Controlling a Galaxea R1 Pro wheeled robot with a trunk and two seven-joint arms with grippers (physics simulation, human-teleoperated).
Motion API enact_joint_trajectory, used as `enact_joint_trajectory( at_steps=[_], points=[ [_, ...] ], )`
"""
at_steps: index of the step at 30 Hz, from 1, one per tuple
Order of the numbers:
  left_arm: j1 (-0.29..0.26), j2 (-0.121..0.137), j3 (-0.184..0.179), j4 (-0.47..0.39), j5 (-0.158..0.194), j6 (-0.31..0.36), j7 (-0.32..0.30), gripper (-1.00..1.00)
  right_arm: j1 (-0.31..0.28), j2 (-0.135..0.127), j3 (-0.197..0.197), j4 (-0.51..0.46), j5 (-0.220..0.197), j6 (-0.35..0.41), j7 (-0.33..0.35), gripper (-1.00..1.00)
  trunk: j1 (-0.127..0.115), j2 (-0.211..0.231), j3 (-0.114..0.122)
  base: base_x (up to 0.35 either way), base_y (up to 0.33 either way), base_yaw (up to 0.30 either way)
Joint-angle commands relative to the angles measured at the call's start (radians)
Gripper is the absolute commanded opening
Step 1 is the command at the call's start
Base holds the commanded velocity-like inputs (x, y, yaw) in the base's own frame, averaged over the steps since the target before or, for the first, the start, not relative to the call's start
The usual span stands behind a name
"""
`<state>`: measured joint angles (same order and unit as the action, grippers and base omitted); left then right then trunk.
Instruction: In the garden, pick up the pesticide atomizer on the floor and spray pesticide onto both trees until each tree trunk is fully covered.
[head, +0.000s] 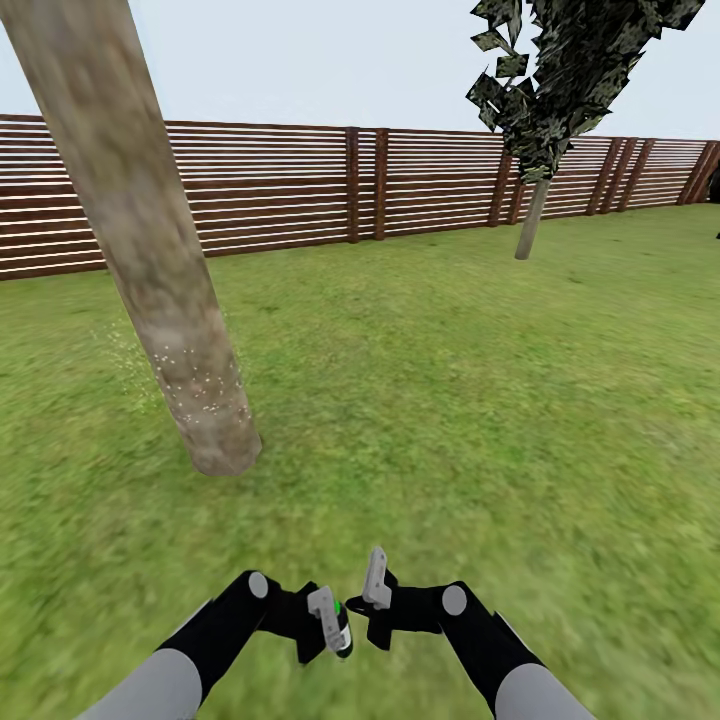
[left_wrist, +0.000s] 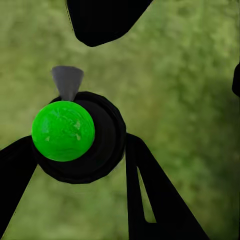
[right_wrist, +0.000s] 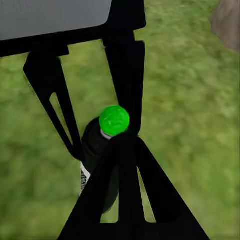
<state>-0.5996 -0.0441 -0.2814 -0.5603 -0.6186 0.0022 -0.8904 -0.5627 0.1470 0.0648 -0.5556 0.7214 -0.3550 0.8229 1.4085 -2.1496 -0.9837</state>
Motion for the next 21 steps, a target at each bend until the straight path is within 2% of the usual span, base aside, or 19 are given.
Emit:
enact_joint_trajectory(
  at_steps=[1,21],
  points=[
    [0.000,0.000,0.001,-0.004,-0.005,0.000,-0.004,-1.00,0.000,0.000,-0.001,-0.001,0.009,-0.005,0.000,-1.00,0.000,0.000,-0.001,0.000,0.000,0.000],
    [0.000,-0.011,0.002,-0.006,-0.003,-0.002,-0.008,-1.00,0.000,0.000,-0.002,-0.001,0.010,-0.006,-0.001,-1.00,0.000,0.000,-0.001,0.000,0.000,0.000]
  ],
)
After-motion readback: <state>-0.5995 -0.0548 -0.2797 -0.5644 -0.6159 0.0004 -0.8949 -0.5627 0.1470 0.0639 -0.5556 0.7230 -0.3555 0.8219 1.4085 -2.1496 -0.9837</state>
